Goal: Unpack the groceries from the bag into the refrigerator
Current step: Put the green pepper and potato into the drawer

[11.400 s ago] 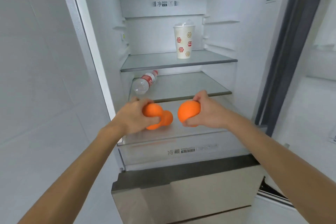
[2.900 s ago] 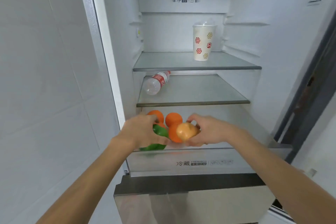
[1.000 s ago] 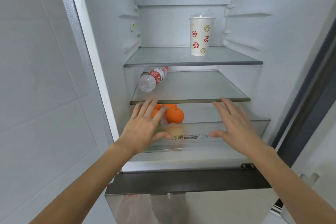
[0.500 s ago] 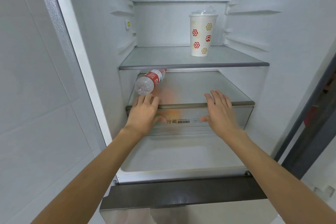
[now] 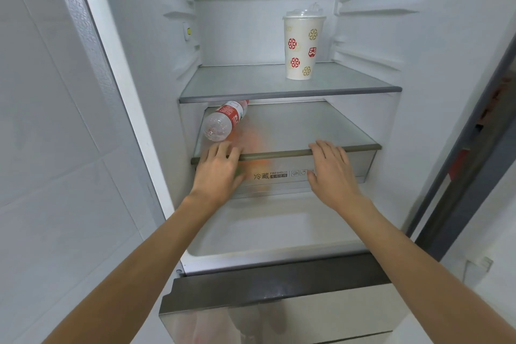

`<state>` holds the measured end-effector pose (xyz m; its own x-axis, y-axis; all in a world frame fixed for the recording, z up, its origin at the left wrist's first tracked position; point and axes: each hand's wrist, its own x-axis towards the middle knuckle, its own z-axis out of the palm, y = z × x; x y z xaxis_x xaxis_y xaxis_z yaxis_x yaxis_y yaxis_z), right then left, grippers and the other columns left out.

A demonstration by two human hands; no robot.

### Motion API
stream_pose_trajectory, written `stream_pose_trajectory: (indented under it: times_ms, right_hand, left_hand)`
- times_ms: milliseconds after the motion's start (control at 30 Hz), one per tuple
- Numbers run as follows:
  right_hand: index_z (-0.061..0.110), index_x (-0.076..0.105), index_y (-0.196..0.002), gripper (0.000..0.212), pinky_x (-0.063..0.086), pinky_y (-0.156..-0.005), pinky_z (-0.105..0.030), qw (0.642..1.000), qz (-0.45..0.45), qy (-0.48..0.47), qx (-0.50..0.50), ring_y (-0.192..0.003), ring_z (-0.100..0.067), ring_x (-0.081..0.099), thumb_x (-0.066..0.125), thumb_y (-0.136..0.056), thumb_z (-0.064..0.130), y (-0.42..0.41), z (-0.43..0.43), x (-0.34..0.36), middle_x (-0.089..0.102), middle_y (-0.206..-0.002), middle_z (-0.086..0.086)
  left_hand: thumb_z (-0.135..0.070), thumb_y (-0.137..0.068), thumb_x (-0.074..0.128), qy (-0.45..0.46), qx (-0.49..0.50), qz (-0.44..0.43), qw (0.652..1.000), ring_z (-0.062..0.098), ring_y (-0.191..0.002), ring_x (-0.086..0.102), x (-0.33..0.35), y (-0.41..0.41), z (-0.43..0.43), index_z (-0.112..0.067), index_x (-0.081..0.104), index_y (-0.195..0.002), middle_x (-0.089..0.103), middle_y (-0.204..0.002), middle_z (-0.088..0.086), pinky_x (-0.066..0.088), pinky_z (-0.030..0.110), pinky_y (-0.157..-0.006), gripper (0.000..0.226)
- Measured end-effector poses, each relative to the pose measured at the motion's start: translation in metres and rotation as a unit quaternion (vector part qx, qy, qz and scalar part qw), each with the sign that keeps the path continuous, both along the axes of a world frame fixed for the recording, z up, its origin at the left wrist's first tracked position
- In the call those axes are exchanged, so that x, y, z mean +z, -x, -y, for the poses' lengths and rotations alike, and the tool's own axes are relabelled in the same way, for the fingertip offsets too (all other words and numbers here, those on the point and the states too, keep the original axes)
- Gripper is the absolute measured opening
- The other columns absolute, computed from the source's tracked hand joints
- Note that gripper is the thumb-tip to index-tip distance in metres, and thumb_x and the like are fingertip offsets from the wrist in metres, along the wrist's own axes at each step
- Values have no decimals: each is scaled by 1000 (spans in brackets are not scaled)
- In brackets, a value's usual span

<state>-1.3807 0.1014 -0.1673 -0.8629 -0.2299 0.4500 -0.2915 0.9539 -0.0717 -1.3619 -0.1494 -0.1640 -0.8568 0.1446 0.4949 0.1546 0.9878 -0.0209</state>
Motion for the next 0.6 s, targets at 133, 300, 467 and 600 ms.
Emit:
stream_pose_trajectory:
  times_ms: [133,300,467,600]
  right_hand:
    - [2,45,-137,50,30,-113,-41,999,11,27,22,-137,-32,38,58,-89,13,-30,-6,5,44,-146,-16]
    - [8,50,-136,44,48,-92,-40,996,75,41,38,-115,-33,56,50,-93,16,-81,-11,10,57,-132,-12]
    - [13,51,-136,42,47,-90,-36,984,158,39,69,-117,-28,57,50,-94,18,-147,-14,1,62,-129,-5]
    - [14,53,-134,40,49,-88,-36,972,205,39,106,-111,-27,59,51,-94,19,-203,-11,-14,64,-124,-6]
  left_hand:
    - [-29,-81,70,-1,18,-1,1000,39,-111,53,0,-26,0,-10,54,-128,56,-124,16,43,47,-96,54]
    - [-23,-88,58,-40,36,35,998,35,-109,52,-4,-88,-6,-11,54,-127,53,-121,13,47,42,-80,41]
    - [-28,-92,51,-61,80,143,985,27,-101,61,-18,-166,-12,-17,64,-111,64,-112,3,50,34,-77,26]
    - [-26,-89,50,-83,112,218,966,26,-93,63,-33,-237,-19,-21,66,-103,68,-104,2,51,34,-79,22]
